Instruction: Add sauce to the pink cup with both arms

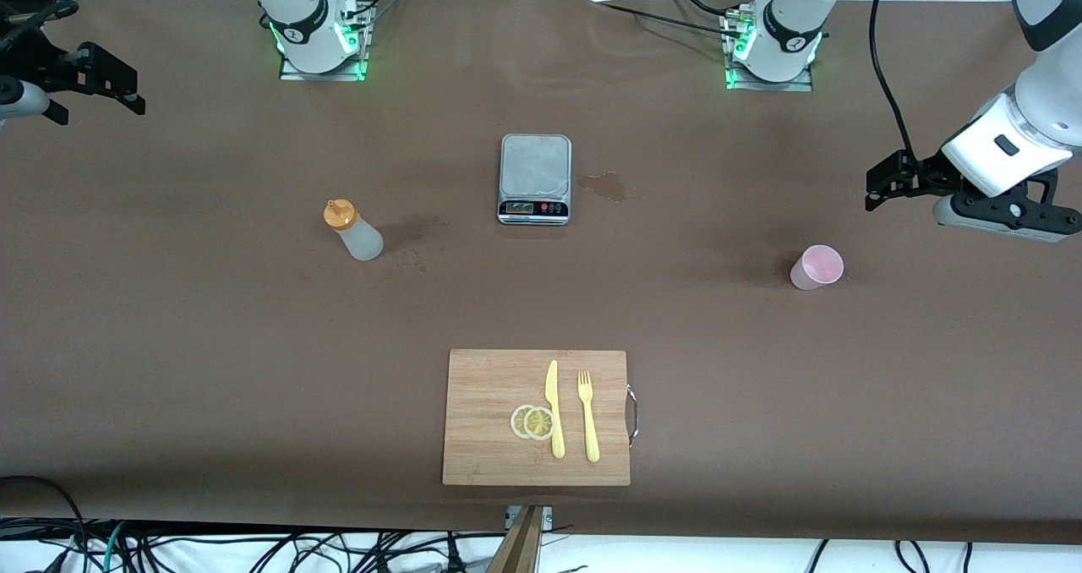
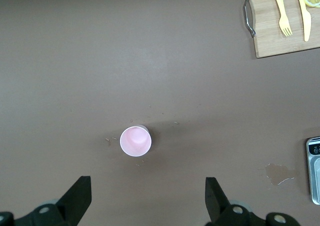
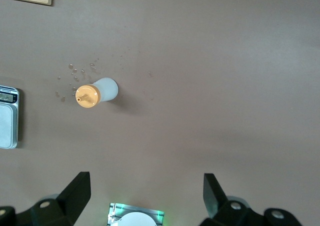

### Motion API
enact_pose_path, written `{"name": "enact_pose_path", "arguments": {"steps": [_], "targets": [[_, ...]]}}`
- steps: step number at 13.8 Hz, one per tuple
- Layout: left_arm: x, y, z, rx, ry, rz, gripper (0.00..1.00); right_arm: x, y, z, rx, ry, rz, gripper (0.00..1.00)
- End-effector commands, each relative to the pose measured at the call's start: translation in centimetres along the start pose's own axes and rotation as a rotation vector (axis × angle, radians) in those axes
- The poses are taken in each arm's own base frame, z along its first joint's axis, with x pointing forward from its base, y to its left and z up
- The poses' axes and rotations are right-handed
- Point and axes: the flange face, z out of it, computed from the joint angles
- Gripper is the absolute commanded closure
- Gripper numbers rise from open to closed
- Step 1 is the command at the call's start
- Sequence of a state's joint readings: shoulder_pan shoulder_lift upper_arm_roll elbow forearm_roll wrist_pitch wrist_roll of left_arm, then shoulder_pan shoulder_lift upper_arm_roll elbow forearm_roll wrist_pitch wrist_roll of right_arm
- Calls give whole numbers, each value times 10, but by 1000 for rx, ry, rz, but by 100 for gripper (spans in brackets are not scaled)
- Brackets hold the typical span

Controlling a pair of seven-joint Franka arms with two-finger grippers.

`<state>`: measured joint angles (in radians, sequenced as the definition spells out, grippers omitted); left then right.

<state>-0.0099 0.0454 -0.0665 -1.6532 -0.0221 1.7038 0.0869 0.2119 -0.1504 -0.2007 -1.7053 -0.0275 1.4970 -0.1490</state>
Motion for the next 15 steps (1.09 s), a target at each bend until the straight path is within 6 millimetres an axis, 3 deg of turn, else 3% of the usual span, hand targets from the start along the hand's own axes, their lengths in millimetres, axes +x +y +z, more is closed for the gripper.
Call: {"name": "enact_pose_path", "arguments": {"steps": [1,15], "targets": [[4,-1,-5,14,0,-8,0,6,-9,3,-11,-26,-2,0],[1,-5,1,10,-35,-17,0,9,-6,2,-18,-2,-8,0]]}}
